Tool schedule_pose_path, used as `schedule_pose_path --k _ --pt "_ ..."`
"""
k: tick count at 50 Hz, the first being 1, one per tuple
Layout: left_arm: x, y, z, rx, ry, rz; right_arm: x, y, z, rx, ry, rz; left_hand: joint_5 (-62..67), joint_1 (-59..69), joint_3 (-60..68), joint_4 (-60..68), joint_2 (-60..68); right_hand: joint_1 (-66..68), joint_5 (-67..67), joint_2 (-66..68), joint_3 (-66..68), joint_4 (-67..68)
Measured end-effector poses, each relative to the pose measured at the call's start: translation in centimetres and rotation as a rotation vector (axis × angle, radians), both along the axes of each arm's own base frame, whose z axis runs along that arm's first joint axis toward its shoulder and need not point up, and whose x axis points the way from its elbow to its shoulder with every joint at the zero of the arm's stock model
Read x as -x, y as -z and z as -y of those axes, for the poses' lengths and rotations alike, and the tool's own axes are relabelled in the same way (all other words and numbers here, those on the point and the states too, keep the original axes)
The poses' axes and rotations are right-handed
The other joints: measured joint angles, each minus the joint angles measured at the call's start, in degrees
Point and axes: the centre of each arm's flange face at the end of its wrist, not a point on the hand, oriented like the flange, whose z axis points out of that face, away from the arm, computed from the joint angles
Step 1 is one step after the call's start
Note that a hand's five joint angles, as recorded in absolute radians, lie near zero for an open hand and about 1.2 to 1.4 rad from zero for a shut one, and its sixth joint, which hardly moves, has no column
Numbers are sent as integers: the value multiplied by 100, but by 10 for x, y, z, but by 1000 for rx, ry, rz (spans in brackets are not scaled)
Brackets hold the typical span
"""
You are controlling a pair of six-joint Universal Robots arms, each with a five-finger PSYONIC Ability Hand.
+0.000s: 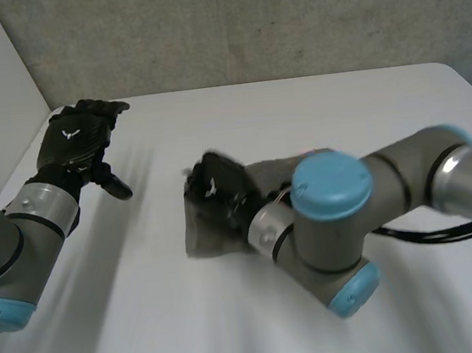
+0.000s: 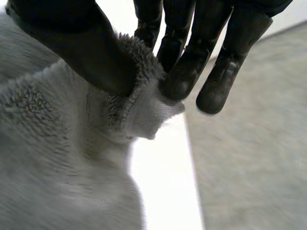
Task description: Fold the towel.
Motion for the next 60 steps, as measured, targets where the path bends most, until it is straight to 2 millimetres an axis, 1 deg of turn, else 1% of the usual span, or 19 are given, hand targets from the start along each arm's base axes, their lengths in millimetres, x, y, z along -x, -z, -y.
schedule_pose_path --k 1,5,6,8,14,18,20,23,24,28,30,35,39,41,44,48,52,56,60 --pt "1 0 0 -1 1 1 0 4 -2 -10 -10 -9 0 0 0 0 0 -451 -575 -462 -565 -566" --pt "3 4 -2 -7 9 5 2 17 -6 -61 -30 -34 0 0 0 0 0 -3941 -4069 -3977 -3843 -3899" --pt "5 6 -2 -12 12 7 4 18 -6 -81 -25 -33 0 0 0 0 0 -4928 -5134 -4947 -5020 -5030" --pt "6 8 -3 -18 17 9 8 13 -3 -105 -10 -18 0 0 0 0 0 -5490 -5673 -5414 -5648 -5578" --pt "12 12 -4 -24 35 12 30 -17 16 -168 74 73 0 -1 0 0 0 -5618 -5679 -5422 -5741 -5599" --pt "18 13 -6 -24 51 13 61 -39 36 -247 178 167 0 -1 0 0 0 -5623 -5679 -5422 -5742 -5599" --pt "21 13 -8 -24 62 13 84 -45 47 -316 252 215 0 -1 0 0 0 -5633 -5679 -5422 -5742 -5599" --pt "26 14 -11 -24 77 13 107 -42 54 -387 328 229 0 -1 0 0 0 -5642 -5679 -5422 -5742 -5599" --pt "28 14 -12 -25 84 13 122 -37 57 -429 374 225 0 -1 0 0 0 -5643 -5679 -5422 -5742 -5599" --pt "34 17 -16 -29 100 15 152 -17 60 -511 468 187 0 -1 0 0 0 -5519 -5583 -5354 -5667 -5543" --pt "36 18 -17 -32 105 16 161 -9 60 -529 494 169 0 -1 0 0 0 -5176 -5229 -5101 -5398 -5333" --pt "41 23 -21 -44 113 21 177 8 62 -537 534 125 0 -1 0 0 0 -3591 -3619 -3454 -3756 -3712" --pt "43 25 -23 -50 117 25 179 17 65 -536 540 107 0 -1 0 0 0 -2394 -2481 -2263 -2575 -2561" --pt "44 26 -24 -53 117 26 179 22 67 -538 541 100 0 -1 0 0 0 -911 -996 -802 -1141 -1080" --pt "44 27 -24 -55 116 27 177 26 70 -536 539 98 0 -2 0 0 0 60 493 711 414 475" --pt "44 26 -24 -55 114 27 174 24 74 -522 536 107 0 -2 0 0 0 199 594 736 537 615" --pt "43 24 -24 -51 113 24 165 10 79 -478 515 137 0 -2 0 0 0 343 594 736 537 615" --pt "43 22 -24 -46 113 22 139 -12 76 -425 438 178 0 -2 0 0 0 392 594 736 537 616" --pt "43 21 -24 -42 112 20 98 -31 62 -402 316 215 0 -2 0 0 0 396 594 736 538 616"
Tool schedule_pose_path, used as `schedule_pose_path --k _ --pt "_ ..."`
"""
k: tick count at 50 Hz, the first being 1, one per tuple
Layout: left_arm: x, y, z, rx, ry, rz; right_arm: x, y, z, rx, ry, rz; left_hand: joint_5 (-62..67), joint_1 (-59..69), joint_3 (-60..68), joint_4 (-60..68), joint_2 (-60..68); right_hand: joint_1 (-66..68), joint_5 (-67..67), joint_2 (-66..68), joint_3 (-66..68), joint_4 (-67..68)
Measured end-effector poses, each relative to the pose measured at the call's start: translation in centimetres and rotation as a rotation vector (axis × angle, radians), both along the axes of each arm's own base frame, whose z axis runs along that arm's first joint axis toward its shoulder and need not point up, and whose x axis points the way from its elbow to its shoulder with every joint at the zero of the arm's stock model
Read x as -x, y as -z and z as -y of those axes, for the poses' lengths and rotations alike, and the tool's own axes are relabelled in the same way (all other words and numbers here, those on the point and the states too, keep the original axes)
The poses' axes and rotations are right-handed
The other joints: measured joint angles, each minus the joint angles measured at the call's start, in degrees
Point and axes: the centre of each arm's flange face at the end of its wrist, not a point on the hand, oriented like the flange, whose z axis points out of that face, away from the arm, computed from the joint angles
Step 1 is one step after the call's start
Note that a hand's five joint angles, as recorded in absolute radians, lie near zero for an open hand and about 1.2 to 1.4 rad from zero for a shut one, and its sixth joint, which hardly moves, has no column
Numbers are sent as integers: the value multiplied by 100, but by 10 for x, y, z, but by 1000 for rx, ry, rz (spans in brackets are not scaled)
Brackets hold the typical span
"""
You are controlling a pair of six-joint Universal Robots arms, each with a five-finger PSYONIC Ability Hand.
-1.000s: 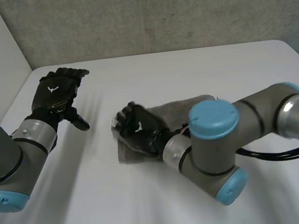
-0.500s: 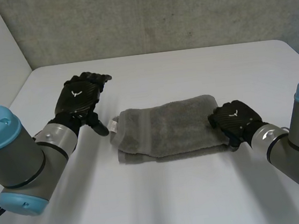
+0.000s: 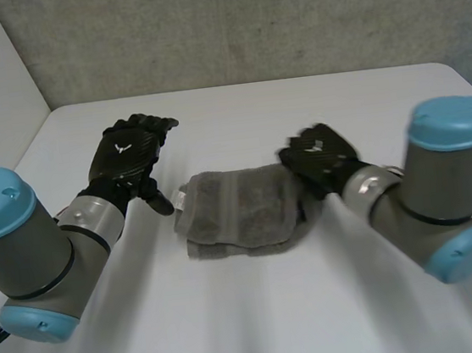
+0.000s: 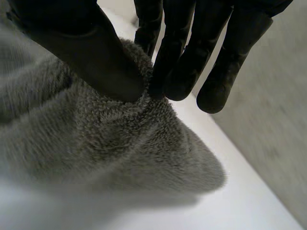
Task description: Fold the towel.
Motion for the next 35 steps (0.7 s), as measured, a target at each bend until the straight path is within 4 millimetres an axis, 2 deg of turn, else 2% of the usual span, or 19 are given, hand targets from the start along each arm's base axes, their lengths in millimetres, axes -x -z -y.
schedule_pose_path --k 4,8,13,16,17,19,21,23,24,25,30,35 --pt "-1 -1 1 3 -8 -3 -40 -7 -18 16 -110 36 0 0 0 0 0 52 0 4 -1 0" --pt "-5 -4 3 7 -32 -7 -76 -1 -38 19 -220 54 0 0 0 0 0 96 0 10 4 0" --pt "-9 -5 6 9 -67 -10 -105 26 -58 -18 -311 42 0 0 0 0 0 136 0 10 4 0" --pt "-10 -5 7 10 -79 -11 -113 42 -64 -45 -333 28 0 0 0 0 0 162 0 10 5 0" --pt "-11 -5 7 9 -82 -11 -114 47 -65 -54 -337 25 0 0 0 0 0 166 0 10 11 0" --pt "-11 -5 7 9 -85 -12 -115 49 -67 -77 -337 34 0 -1 0 0 0 -729 -924 -961 -991 -1020" --pt "-11 -5 7 10 -87 -12 -113 44 -68 -116 -329 68 0 -1 0 0 0 -2782 -2917 -2954 -2912 -2908" --pt "-11 -5 7 11 -87 -13 -112 38 -70 -139 -324 92 0 -1 0 0 0 -3807 -4092 -3913 -4033 -4021" --pt "-11 -6 7 13 -87 -14 -109 31 -71 -162 -317 116 0 -1 0 0 0 -4918 -5332 -5191 -5190 -5181" --pt "-10 -6 7 15 -87 -15 -106 25 -72 -178 -311 136 0 -1 0 0 0 -5077 -5991 -5809 -5888 -5903" --pt "-8 -8 7 20 -81 -18 -92 1 -73 -208 -280 192 0 -3 0 0 0 -5769 -6294 -6147 -6281 -6210" --pt "1 -13 4 30 -55 -39 -58 -18 -48 -202 -164 216 0 -4 0 0 0 -6034 -6294 -6147 -6281 -6211"
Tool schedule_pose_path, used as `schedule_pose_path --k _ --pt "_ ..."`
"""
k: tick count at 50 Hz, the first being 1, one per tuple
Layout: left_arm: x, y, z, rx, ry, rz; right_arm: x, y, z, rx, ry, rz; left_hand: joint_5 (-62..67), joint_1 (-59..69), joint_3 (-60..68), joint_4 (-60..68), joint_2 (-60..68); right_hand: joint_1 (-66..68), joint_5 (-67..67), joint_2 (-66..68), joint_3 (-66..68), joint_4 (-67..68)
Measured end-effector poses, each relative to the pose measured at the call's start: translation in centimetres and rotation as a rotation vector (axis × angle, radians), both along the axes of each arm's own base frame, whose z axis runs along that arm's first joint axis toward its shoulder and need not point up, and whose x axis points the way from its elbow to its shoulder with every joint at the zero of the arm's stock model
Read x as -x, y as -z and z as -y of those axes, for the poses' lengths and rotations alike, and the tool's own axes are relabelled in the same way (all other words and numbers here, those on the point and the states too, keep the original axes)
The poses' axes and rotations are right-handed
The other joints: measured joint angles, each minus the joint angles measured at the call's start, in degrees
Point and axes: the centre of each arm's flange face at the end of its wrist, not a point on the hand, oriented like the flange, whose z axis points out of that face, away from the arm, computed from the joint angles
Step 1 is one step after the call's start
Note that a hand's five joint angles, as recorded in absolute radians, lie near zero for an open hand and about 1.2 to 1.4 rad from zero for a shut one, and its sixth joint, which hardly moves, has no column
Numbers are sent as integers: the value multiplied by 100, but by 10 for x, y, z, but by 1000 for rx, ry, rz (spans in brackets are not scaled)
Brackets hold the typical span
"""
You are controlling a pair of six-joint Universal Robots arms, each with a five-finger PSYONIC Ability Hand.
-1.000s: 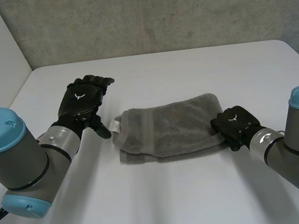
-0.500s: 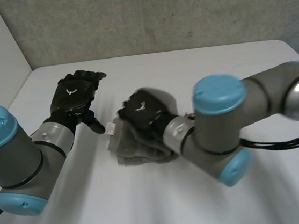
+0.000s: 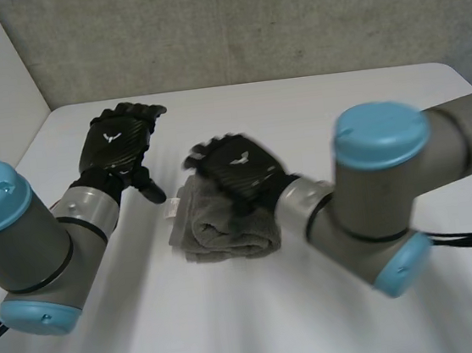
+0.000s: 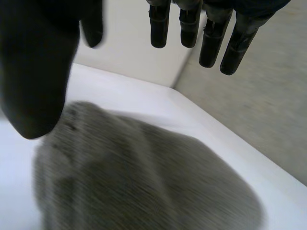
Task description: Fold the towel.
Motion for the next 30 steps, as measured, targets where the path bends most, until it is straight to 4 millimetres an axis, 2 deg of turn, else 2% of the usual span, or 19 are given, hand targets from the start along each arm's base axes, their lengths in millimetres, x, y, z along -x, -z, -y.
schedule_pose_path --k 5,10,19,25,30 --pt "16 -3 -7 0 48 -32 31 0 20 -28 108 -20 0 0 0 0 0 -3 0 0 0 0" --pt "36 6 -12 -30 100 -44 46 8 30 -62 176 -41 0 0 0 0 0 -3 0 0 0 0" --pt "59 44 -11 -118 114 -2 47 21 36 -106 225 -40 0 0 0 0 0 -4 0 0 0 0" --pt "61 69 -8 -173 101 37 39 32 41 -133 220 -26 3 0 0 0 0 -4 0 0 0 0" --pt "60 85 -8 -212 97 66 31 50 48 -178 217 -18 16 1 0 0 0 -5 0 0 0 0"
